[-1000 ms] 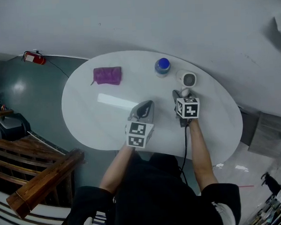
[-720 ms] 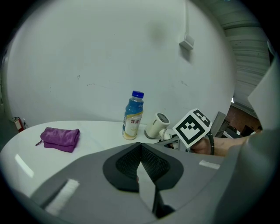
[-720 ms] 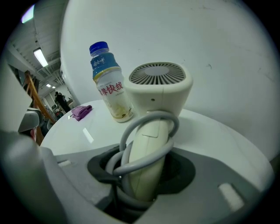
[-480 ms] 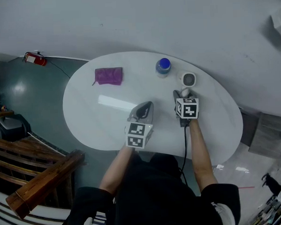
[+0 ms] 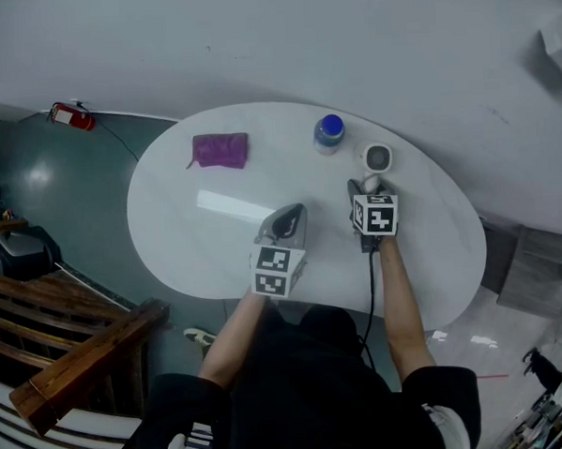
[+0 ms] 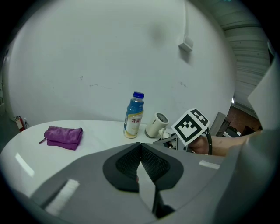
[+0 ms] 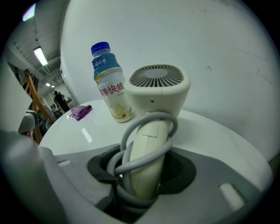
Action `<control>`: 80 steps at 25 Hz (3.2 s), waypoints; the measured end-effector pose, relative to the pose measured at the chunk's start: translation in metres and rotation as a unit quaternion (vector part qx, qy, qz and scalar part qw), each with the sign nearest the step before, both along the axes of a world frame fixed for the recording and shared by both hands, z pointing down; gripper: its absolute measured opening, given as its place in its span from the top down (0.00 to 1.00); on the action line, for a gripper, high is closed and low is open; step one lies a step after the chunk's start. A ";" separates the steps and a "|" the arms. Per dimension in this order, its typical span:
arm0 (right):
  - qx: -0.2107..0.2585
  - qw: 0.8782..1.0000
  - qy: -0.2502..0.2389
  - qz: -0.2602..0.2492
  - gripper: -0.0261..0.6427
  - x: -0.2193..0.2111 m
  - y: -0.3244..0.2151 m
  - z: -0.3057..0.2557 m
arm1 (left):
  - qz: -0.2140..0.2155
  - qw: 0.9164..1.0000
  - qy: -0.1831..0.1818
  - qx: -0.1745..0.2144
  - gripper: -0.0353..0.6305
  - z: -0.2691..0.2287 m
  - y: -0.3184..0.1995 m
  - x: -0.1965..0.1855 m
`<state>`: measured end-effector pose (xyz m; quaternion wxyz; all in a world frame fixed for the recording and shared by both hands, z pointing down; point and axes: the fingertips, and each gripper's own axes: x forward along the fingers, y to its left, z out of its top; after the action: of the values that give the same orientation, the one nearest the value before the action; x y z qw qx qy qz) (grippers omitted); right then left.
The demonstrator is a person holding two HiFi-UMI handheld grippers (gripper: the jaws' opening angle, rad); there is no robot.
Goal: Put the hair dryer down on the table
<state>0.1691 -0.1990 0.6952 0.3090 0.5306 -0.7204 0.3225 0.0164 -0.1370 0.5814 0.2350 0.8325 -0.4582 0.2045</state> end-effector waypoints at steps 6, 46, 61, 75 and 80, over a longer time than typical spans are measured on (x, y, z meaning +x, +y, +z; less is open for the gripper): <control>0.000 1.000 0.003 0.000 0.65 -0.001 0.001 0.000 | -0.001 1.000 0.000 -0.001 0.94 0.000 0.003 -0.004; 0.018 0.999 0.005 0.040 0.52 0.000 0.022 -0.041 | 0.026 1.000 0.005 0.016 0.94 -0.026 0.024 -0.023; 0.048 0.997 0.006 0.053 0.52 -0.004 0.044 -0.081 | 0.038 0.998 0.006 0.040 0.94 -0.051 0.041 -0.034; 0.144 0.987 -0.007 0.068 0.52 -0.026 0.084 -0.155 | 0.042 0.996 0.007 0.079 0.94 -0.090 0.066 -0.059; 0.188 0.979 -0.016 0.075 0.55 -0.040 0.108 -0.188 | 0.046 0.994 0.008 0.097 0.94 -0.107 0.078 -0.070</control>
<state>0.1296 -0.0914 0.5069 0.1670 0.6260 -0.7316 0.2122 -0.0536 -0.0590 0.4746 0.1475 0.8729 -0.4355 0.1630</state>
